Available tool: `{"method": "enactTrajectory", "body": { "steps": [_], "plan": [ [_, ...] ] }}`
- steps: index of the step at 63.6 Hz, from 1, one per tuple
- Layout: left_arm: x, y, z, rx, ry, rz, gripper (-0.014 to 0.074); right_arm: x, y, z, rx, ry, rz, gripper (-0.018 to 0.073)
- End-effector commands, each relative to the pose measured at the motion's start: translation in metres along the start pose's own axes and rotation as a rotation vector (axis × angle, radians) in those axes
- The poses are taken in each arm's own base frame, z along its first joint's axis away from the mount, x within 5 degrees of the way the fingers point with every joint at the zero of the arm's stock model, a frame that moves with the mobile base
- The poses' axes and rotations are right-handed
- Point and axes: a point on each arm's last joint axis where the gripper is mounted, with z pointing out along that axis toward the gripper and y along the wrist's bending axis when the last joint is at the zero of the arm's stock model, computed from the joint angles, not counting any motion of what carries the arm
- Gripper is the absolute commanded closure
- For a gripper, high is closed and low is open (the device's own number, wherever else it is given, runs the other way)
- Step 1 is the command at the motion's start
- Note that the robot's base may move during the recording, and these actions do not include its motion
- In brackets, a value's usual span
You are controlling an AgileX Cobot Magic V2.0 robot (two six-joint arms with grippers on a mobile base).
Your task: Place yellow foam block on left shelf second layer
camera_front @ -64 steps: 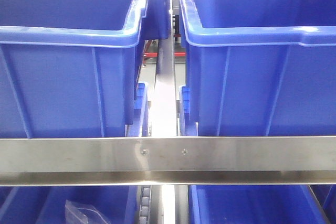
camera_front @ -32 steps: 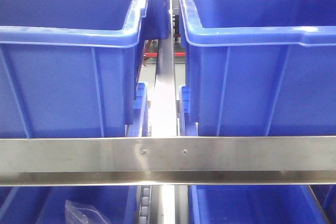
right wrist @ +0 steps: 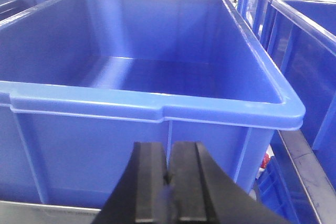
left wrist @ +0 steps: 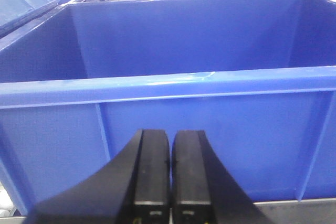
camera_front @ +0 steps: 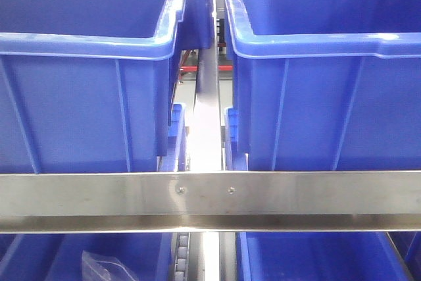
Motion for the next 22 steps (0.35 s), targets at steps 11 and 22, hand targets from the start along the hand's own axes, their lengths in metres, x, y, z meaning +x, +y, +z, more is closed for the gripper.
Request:
{"method": "enactTrajectory", "body": {
  "steps": [11, 22],
  "plan": [
    [0.0001, -0.0012, -0.0007, 0.01, -0.074, -0.011, 0.046, -0.0161, -0.0003, -0.0028, 0.004, -0.124, -0.013, 0.0503],
    [0.0001, -0.0012, -0.0007, 0.01, -0.074, -0.011, 0.046, -0.0161, -0.0003, -0.0028, 0.004, -0.124, -0.013, 0.0503]
  ]
}}
